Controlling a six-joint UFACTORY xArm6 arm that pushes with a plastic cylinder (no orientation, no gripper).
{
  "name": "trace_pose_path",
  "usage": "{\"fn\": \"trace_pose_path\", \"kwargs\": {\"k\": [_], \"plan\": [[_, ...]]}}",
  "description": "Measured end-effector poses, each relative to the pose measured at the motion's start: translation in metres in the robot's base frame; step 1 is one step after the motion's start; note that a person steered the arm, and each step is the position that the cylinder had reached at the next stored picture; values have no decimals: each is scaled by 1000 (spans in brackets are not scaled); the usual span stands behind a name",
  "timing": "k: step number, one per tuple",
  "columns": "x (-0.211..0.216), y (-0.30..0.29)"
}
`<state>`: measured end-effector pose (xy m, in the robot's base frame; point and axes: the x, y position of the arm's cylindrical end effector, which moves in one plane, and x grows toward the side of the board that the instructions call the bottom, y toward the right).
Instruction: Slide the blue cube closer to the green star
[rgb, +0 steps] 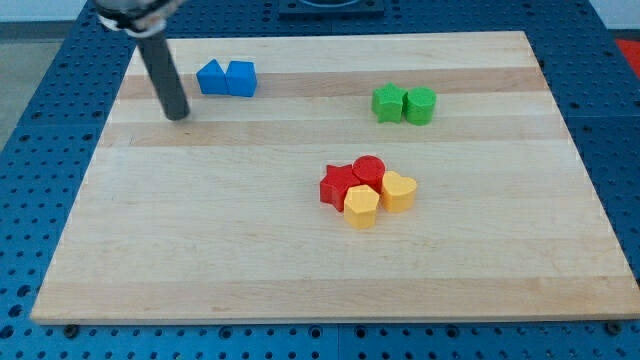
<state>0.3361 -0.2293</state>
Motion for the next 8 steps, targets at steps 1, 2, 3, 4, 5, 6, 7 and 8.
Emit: {"fn": "trace_pose_path", "kwargs": {"k": [1, 2, 3, 4, 5, 6, 7, 8], "plan": [[-46, -31], [-87, -15], [-102, 51], [-108, 108], [-100, 113], [-90, 106], [-69, 105], [-44, 105]]}}
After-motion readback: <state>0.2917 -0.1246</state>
